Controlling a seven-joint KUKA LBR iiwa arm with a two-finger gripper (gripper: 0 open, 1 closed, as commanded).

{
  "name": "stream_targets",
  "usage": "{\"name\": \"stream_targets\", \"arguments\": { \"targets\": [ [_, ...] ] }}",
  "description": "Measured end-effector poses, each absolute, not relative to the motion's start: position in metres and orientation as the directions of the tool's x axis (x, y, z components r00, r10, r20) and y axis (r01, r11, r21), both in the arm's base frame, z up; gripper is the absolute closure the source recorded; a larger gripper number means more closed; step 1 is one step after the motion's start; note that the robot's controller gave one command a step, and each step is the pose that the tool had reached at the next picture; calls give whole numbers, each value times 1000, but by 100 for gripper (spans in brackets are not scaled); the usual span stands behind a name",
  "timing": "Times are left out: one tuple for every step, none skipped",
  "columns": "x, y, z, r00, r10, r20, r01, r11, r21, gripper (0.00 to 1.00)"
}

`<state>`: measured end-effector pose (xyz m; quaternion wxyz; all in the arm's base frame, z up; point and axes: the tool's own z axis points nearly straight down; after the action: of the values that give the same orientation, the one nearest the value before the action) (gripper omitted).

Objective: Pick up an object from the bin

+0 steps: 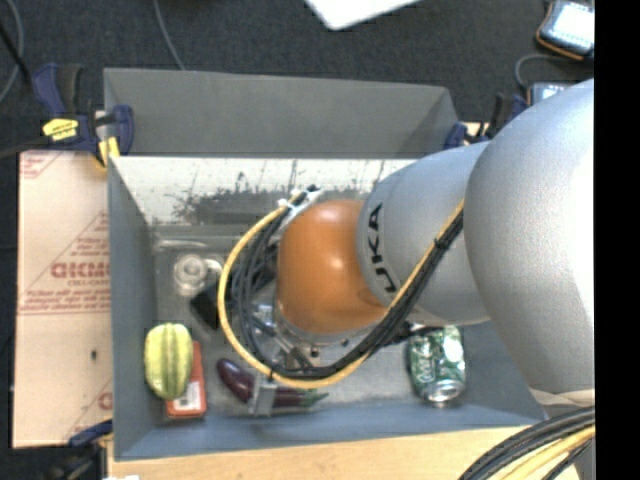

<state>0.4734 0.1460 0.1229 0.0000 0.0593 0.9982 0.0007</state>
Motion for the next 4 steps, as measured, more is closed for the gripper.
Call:
{"name": "stream_targets", "arguments": {
  "targets": [
    [474,134,93,-989,150,-3,150,989,2,0],
    [477,127,70,-987,160,-1,160,987,3,100],
    [477,127,70,-987,160,-1,160,987,3,100],
    [477,127,71,-987,161,-2,161,987,3,100]
  ]
}}
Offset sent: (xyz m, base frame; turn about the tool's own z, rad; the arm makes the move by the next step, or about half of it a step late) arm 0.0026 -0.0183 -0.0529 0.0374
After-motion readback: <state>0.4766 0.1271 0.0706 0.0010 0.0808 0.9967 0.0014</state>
